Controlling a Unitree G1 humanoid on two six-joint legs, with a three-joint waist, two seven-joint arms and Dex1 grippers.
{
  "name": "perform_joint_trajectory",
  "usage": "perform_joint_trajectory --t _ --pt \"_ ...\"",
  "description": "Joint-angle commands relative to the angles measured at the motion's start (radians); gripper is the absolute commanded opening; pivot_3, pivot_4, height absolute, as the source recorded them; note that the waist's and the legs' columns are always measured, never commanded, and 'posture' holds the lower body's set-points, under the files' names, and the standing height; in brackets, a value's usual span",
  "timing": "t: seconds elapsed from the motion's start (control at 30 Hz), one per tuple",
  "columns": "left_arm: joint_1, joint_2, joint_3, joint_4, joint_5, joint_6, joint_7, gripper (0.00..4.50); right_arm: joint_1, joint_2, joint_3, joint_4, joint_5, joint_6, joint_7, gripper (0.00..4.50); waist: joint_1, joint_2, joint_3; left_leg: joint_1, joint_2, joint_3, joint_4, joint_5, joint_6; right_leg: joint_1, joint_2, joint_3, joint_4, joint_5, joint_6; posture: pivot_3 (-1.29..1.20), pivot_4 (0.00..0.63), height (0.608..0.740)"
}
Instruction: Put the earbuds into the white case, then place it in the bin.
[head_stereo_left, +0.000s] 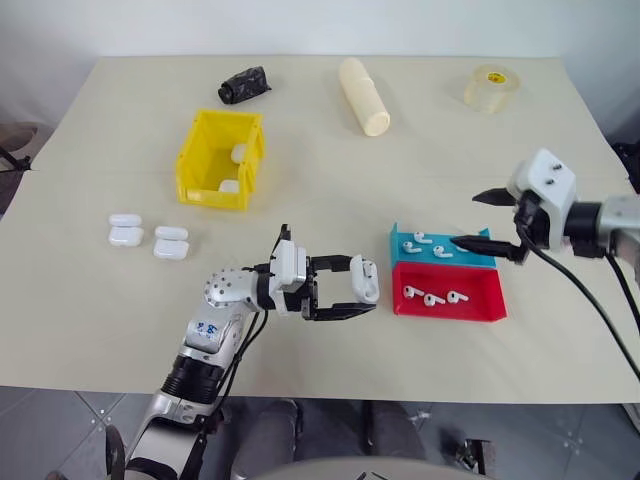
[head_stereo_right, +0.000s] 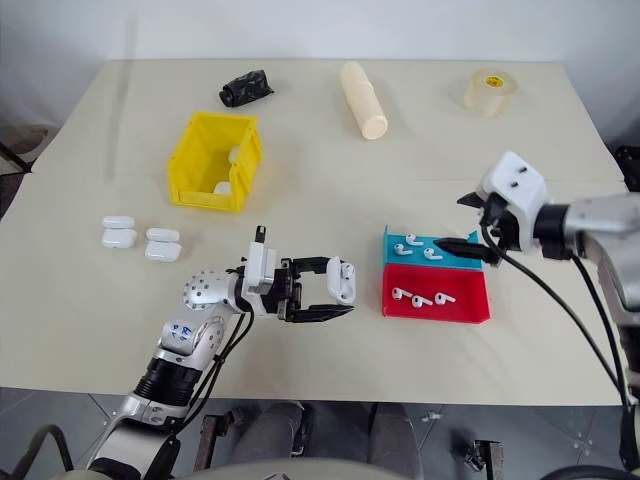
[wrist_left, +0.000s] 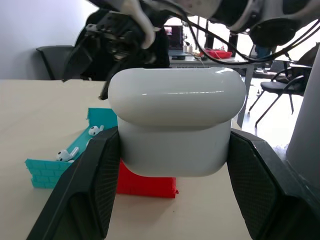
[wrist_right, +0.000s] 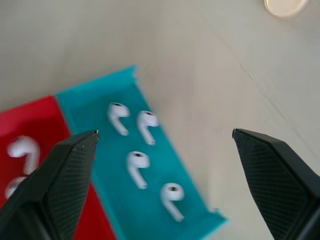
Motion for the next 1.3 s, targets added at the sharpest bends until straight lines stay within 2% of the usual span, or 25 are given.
perform_joint_trajectory --t 0.03,0.17,0.37,0.77,0.87,1.07,1.3 --pt "0.01 -0.014 -0.006 -0.05 -0.002 -0.019 0.02 2.8 -0.09 -0.034 0.131 0.085 -0.118 -0.033 0.119 4.47 0.002 0.0 0.0 0.0 0.0 0.0 0.0 0.0 0.0 0.0 0.0 0.0 0.0 0.0 0.0 0.0 0.15 0.74" --pt "0.016 -0.026 -0.01 -0.054 0.002 -0.025 0.041 2.8 -0.206 -0.007 0.247 0.272 -0.272 -0.173 0.177 4.47 -0.001 0.0 0.0 -0.002 -0.002 0.001 0.0 -0.001 0.001 0.0 -0.001 0.0 -0.003 0.001 0.001 0.0 0.15 0.74" --pt "0.022 -0.022 -0.008 -0.068 0.003 -0.028 0.06 2.8 -0.329 0.052 0.336 0.474 -0.416 -0.321 0.246 4.47 -0.007 0.0 0.0 -0.003 -0.001 0.002 0.0 -0.001 0.001 -0.002 -0.001 0.0 -0.004 0.001 0.002 0.0 0.15 0.74" --pt "0.027 -0.01 -0.009 -0.081 -0.005 -0.024 0.068 2.8 -0.33 0.121 0.337 0.513 -0.487 -0.343 0.334 4.47 -0.004 0.0 0.0 -0.003 -0.001 0.002 0.001 -0.001 0.001 -0.001 0.0 0.0 -0.003 0.001 0.002 0.0 0.15 0.74" --pt "0.024 -0.011 -0.011 -0.084 -0.007 -0.02 0.067 2.8 -0.327 0.127 0.336 0.525 -0.504 -0.345 0.33 3.9 -0.004 0.0 0.0 -0.003 -0.001 0.002 0.001 -0.001 0.001 -0.001 0.0 0.0 -0.003 0.001 0.002 0.0 0.15 0.74" --pt "0.022 -0.008 -0.008 -0.086 -0.011 -0.017 0.066 2.8 -0.317 0.137 0.323 0.527 -0.51 -0.329 0.342 1.83 -0.004 0.0 0.0 -0.003 -0.001 0.002 0.001 -0.001 0.001 -0.001 0.0 0.0 -0.003 0.001 0.002 0.0 0.15 0.74" --pt "0.021 -0.003 -0.008 -0.09 -0.012 -0.013 0.065 2.8 -0.3 0.15 0.317 0.511 -0.51 -0.318 0.338 1.83 -0.004 0.0 0.0 -0.002 -0.001 0.002 0.002 -0.001 0.0 -0.001 0.0 0.0 -0.002 0.001 0.002 0.0 0.15 0.74"
